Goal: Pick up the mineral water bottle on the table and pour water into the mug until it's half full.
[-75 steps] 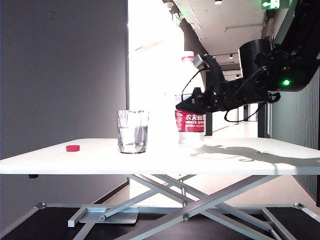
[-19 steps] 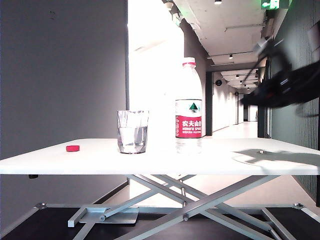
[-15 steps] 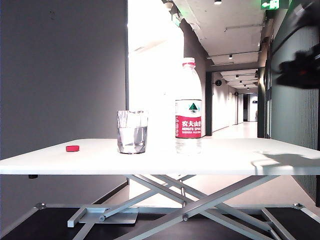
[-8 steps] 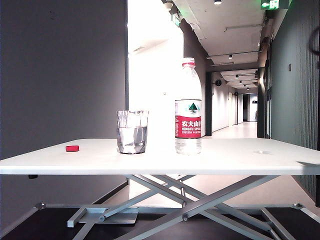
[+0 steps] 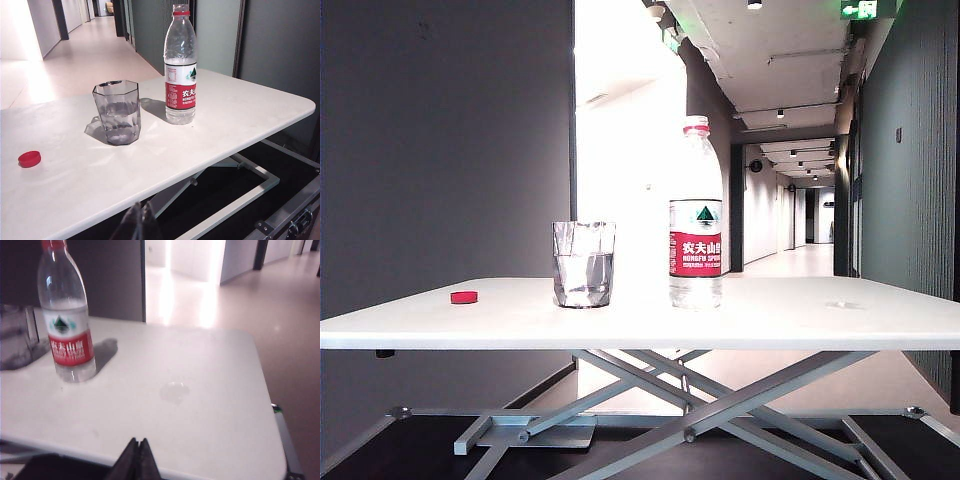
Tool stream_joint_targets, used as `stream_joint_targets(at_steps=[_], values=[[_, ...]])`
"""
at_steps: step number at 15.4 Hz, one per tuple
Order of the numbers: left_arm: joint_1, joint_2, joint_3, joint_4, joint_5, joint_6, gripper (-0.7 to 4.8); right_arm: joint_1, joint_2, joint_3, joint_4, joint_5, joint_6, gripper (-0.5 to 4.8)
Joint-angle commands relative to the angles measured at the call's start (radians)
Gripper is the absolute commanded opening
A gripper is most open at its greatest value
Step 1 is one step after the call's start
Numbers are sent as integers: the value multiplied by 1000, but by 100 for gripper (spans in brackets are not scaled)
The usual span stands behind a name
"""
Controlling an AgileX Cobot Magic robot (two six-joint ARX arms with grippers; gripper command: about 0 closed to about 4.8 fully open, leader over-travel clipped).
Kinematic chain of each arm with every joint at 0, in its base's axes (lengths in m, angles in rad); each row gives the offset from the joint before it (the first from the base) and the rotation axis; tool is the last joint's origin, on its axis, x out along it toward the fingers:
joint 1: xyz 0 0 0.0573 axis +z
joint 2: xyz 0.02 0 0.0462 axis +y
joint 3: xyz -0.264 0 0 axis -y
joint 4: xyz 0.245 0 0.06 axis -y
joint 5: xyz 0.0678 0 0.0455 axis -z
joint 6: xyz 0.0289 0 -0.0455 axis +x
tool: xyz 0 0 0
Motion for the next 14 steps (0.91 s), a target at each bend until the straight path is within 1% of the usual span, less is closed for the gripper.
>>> stream_joint_targets(at_steps=[1,2,3,4,6,8,12,13,14], values=[[0,0,2,30,-9,22,-6,-1,-164,-2,-130,1,-21,-6],[0,0,2,43,-26,35,-6,-2,-253,-2,-198,10,-28,-6],[0,0,2,48,-81,50,-6,-2,-370,-2,-298,40,-28,-6],[2,0,2,46,-146,61,-6,-4,-394,-1,-340,64,-27,-6],[5,1,2,40,-240,74,-6,-6,-382,-2,-357,63,-27,-6],[17,0,2,39,-369,75,-6,-7,-390,-2,-330,64,-28,-6],[22,0,2,82,-380,75,-6,-8,-390,-2,-304,70,-28,-6],[22,0,2,89,-387,76,-6,-8,-390,-2,-303,92,-29,-6],[22,0,2,89,-397,97,-6,-8,-390,-2,-304,129,-44,-6]])
